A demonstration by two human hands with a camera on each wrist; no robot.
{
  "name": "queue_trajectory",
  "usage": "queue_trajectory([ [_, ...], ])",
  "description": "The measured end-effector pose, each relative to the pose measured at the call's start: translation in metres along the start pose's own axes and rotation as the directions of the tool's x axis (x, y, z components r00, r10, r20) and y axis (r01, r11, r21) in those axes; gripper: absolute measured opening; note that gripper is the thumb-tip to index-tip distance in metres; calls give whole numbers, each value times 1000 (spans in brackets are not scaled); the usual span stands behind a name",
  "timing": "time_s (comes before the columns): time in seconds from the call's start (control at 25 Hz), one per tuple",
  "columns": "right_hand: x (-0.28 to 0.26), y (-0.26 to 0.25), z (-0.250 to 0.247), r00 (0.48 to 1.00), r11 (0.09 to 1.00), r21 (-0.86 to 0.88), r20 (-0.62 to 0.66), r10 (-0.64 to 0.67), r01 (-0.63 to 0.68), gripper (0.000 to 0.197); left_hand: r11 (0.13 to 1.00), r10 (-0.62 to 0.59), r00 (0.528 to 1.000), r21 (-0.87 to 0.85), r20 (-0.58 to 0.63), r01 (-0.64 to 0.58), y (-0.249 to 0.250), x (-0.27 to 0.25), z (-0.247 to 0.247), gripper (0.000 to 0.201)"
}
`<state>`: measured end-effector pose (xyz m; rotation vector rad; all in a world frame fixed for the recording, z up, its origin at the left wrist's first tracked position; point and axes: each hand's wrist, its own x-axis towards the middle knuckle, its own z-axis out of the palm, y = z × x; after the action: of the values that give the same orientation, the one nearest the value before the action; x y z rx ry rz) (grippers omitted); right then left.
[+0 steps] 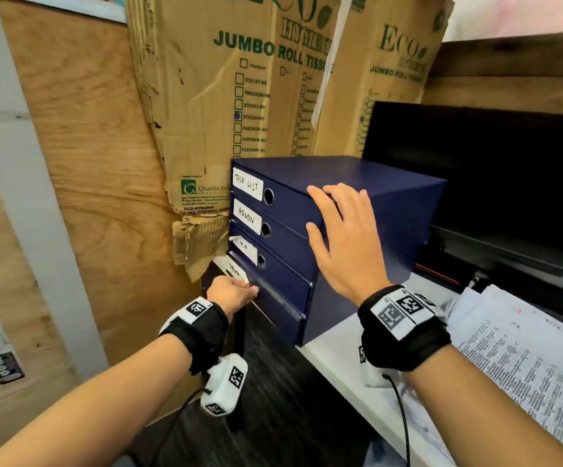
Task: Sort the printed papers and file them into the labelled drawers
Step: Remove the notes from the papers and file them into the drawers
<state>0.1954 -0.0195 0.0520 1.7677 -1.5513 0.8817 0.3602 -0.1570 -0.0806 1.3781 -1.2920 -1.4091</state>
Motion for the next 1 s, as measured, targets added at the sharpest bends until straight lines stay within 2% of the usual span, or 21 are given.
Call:
queue_trajectory([
  [0.12,2,8,5,1000,1000,30,9,-4,4,51,1000,16,1000,-4,-26,-16,-9,22,13,21],
  [0.2,5,14,9,1000,1000,9,12,12,-12,51,999,36,998,14,-48,-35,0,14,22,17],
  [0.32,6,18,14,999,999,-8,25,35,-35,52,991,79,985,123,-152,-60,4,9,35,17],
  [0.4,6,16,16,999,999,-17,30,38,-38,52,990,100,984,113,-147,-84,3,7,33,19],
  [0.48,5,16,15,998,999,-20,43,35,-34,53,986,131,985,118,-114,-118,4,0,31,30],
  [0.56,5,17,10,998,999,-23,66,24,-22,54,960,244,960,177,-140,-218,11,-21,36,46],
  [0.6,5,18,6,996,1000,-18,83,17,-15,55,923,356,918,222,-175,-316,18,-36,43,49],
  [0.64,3,19,1,995,1000,2,100,15,-15,55,864,483,854,265,-193,-429,27,-53,50,51],
  [0.76,-13,29,-16,986,982,143,134,104,-123,57,587,805,581,312,-123,-747,51,-107,78,55],
  [0.8,-25,37,-24,979,972,158,131,156,-176,57,492,868,490,296,-87,-819,58,-124,89,55],
  [0.84,-40,47,-32,970,965,139,126,207,-224,56,416,907,418,263,-50,-870,64,-142,101,55],
  [0.92,-71,75,-51,947,952,37,112,300,-305,55,315,943,328,166,55,-934,74,-171,130,51],
  [1.0,-102,107,-74,922,924,-72,71,379,-375,53,258,935,270,83,229,-963,75,-181,162,43],
])
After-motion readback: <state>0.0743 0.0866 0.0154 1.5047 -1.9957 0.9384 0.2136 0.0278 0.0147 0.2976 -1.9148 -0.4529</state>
